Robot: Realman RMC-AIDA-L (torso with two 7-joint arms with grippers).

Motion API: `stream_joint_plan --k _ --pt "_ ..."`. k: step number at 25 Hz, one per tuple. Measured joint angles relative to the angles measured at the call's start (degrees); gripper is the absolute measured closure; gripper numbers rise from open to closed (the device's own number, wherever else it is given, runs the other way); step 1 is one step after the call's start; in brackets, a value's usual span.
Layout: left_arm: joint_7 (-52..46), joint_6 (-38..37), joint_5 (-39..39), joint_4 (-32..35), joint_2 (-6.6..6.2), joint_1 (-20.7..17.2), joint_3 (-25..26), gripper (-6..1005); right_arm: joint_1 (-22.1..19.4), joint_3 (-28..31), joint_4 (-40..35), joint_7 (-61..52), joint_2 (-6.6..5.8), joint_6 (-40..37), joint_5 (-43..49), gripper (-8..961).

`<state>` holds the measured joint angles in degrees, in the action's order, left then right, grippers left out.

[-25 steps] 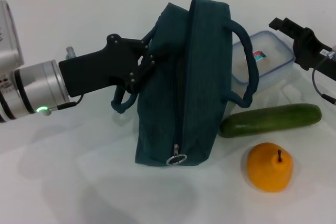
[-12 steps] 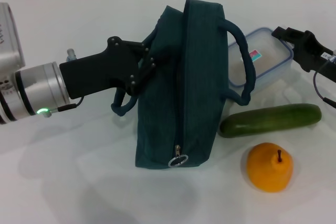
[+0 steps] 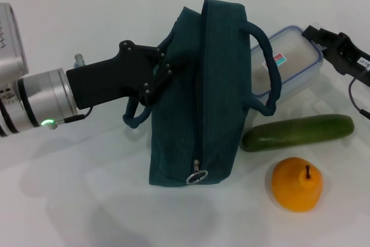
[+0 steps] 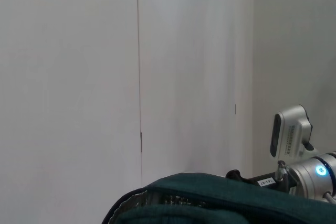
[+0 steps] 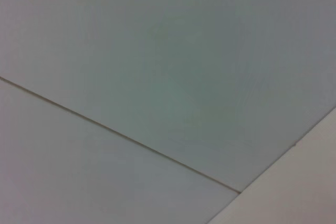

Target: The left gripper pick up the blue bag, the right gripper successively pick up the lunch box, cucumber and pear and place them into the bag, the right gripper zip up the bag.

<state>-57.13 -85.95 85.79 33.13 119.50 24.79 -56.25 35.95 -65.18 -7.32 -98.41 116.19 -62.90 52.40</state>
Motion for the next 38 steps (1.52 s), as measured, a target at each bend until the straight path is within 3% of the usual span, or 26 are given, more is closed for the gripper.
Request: stream_joint_plan --k 10,23,38 --pt "0.0 -0.4 -0.3 0.0 0.12 -0.1 -0.1 962 -0.6 0.1 2.1 4.6 0.0 -1.3 -2.6 742" --pt "-5.2 -2.8 -3.2 0.5 -0.31 -0.2 0.3 962 -3.5 0.3 2.1 18.7 0.0 -8.6 -5.0 745" --pt "-5.6 -1.7 -3.3 0.4 -0.23 0.0 0.5 962 -6.9 0.4 0.4 24.5 -0.25 -13.8 -5.9 758"
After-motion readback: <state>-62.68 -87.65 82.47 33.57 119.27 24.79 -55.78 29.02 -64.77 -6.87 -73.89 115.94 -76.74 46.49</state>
